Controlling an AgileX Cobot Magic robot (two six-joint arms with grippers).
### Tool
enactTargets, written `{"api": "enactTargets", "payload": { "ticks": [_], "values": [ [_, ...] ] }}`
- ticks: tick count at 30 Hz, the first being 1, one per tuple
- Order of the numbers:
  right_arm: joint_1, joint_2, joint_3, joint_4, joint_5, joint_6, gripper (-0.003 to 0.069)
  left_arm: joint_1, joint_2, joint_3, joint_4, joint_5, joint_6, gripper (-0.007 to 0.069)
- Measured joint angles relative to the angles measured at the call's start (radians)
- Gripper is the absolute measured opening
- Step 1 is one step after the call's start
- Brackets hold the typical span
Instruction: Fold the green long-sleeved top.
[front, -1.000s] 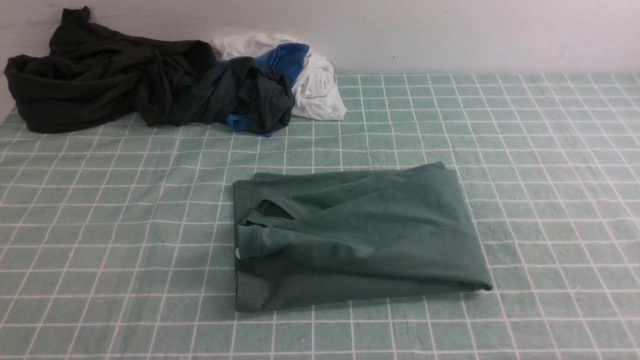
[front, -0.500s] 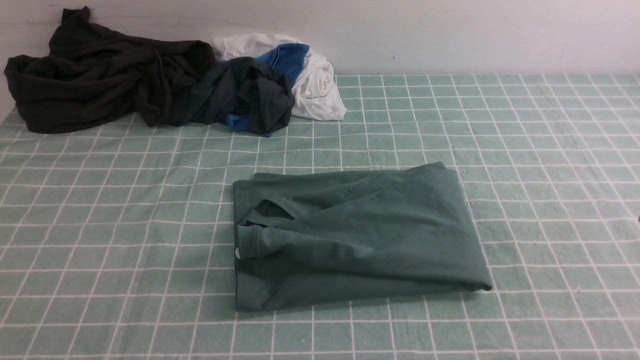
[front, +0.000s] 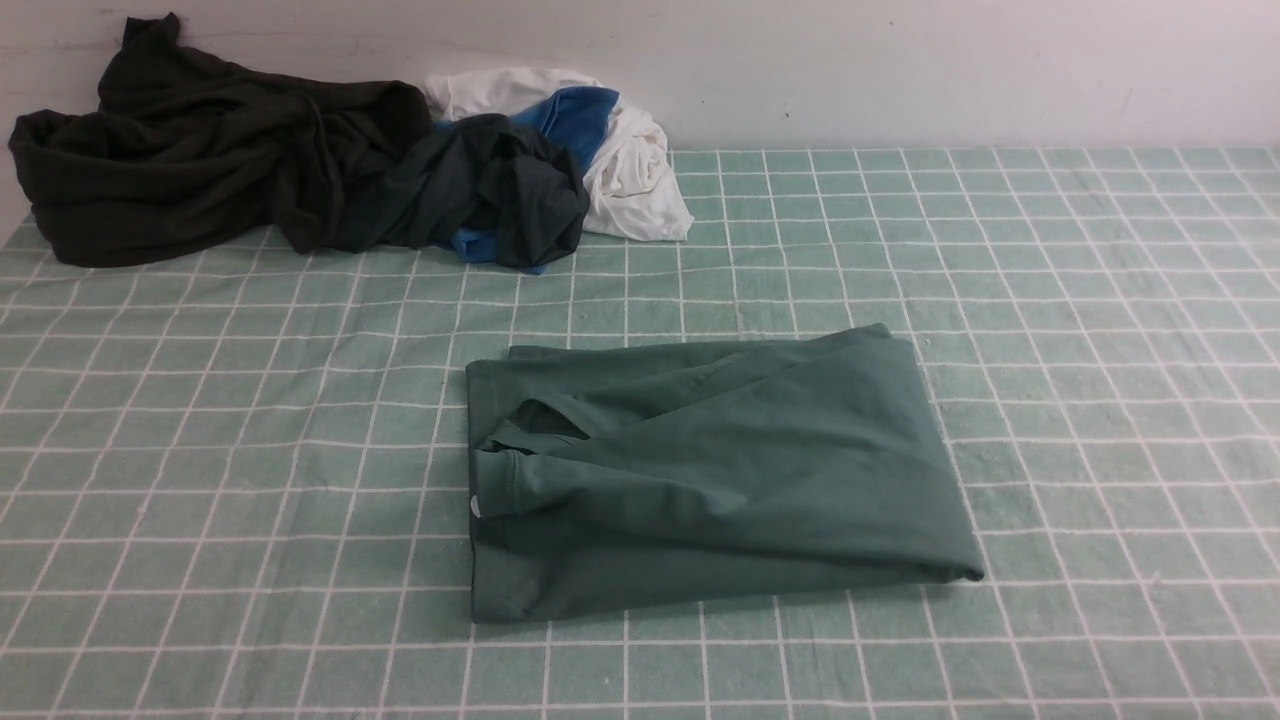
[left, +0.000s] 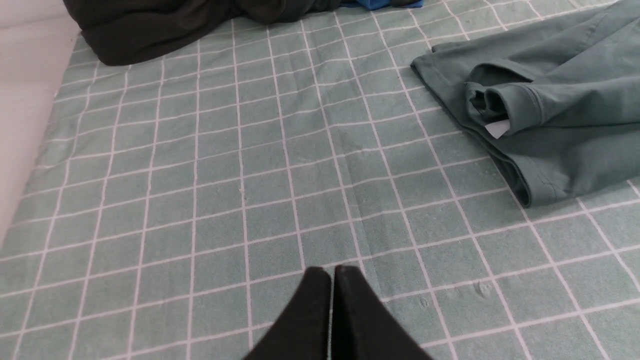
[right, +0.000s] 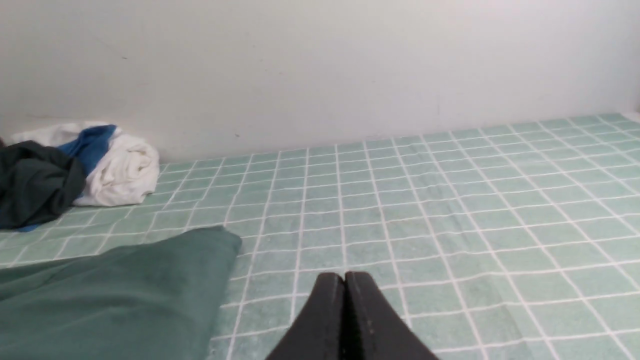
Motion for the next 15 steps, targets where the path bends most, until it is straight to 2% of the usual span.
{"api": "enactTargets", "payload": {
  "ticks": [9, 15],
  "values": [
    [-0.028, -0.049, 0.0, -0.024, 0.196, 0.009, -0.0013, 0.0, 0.0, 0.0, 0.001, 0.0, 0.0, -0.0003],
    [-0.028, -0.049, -0.002, -0.016, 0.213, 0.009, -0.0013, 0.0, 0.0, 0.0, 0.001, 0.0, 0.0, -0.0003]
  ]
}}
